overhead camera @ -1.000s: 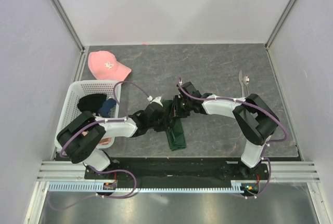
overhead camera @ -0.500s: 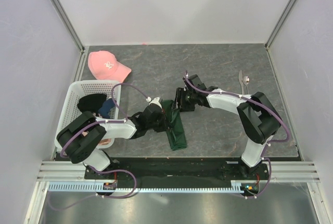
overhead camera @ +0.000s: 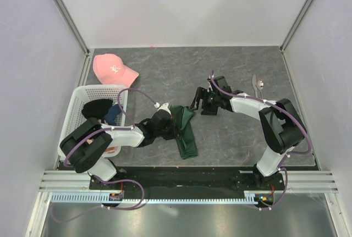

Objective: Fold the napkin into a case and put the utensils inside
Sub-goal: Stuff the top corner of the smaller-rectangle-folded napkin into the folded napkin.

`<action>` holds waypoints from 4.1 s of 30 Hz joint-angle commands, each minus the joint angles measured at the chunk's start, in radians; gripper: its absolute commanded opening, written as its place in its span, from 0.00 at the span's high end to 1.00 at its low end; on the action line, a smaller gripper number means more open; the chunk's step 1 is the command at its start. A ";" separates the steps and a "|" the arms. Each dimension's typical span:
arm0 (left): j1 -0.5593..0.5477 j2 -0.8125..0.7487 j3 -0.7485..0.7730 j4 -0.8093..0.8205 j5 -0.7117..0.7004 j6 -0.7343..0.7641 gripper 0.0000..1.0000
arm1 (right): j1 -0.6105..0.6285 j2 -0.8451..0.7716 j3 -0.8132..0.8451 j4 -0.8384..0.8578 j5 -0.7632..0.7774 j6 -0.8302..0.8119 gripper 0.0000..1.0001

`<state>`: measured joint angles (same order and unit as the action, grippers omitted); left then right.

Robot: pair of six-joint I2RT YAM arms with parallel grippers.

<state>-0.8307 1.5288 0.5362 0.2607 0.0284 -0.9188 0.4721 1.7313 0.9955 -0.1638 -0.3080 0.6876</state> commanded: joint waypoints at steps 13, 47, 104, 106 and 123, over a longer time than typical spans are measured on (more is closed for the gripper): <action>0.001 -0.012 -0.013 -0.058 -0.024 -0.011 0.94 | -0.024 0.060 -0.225 0.495 -0.221 0.208 0.34; 0.027 -0.252 0.149 -0.383 -0.165 0.136 0.46 | 0.000 0.030 -0.098 0.425 -0.190 0.151 1.00; 0.110 0.195 0.547 -0.552 -0.255 0.436 0.77 | 0.143 0.234 -0.011 0.520 -0.191 0.259 1.00; 0.110 0.182 0.547 -0.558 -0.257 0.436 0.81 | 0.143 0.237 -0.009 0.518 -0.192 0.259 1.00; 0.110 0.137 0.561 -0.609 -0.266 0.410 0.92 | 0.143 0.243 0.017 0.491 -0.194 0.240 1.00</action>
<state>-0.7219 1.7363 1.0557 -0.3202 -0.2485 -0.4641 0.6113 1.9621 0.9703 0.3138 -0.4980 0.9390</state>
